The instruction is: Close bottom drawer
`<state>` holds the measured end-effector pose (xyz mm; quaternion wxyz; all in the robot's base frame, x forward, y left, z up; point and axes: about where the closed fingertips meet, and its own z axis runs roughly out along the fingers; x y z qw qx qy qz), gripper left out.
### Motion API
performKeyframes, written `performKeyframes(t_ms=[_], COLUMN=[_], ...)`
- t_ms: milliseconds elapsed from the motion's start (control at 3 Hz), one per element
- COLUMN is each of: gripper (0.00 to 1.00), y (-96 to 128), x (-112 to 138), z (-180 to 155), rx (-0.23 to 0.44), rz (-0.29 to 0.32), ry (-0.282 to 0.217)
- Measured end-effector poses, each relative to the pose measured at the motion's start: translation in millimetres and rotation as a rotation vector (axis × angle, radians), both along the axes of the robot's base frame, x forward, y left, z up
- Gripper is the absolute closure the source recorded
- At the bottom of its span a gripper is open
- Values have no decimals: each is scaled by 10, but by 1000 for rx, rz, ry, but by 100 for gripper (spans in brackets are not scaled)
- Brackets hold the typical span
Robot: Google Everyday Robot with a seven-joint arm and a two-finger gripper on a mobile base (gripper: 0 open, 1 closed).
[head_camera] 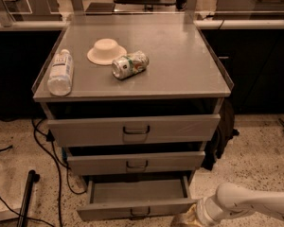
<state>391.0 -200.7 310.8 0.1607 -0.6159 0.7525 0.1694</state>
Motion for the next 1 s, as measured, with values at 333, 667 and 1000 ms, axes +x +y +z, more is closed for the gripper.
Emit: performKeyframes(t_ms=[333, 667, 1000], gripper=[100, 100, 100], y=[-107, -144, -105], x=[-71, -155, -201], z=[-668, -1045, -1257], rx=[-24, -14, 22], rz=[-16, -26, -12], ry=[42, 54, 26])
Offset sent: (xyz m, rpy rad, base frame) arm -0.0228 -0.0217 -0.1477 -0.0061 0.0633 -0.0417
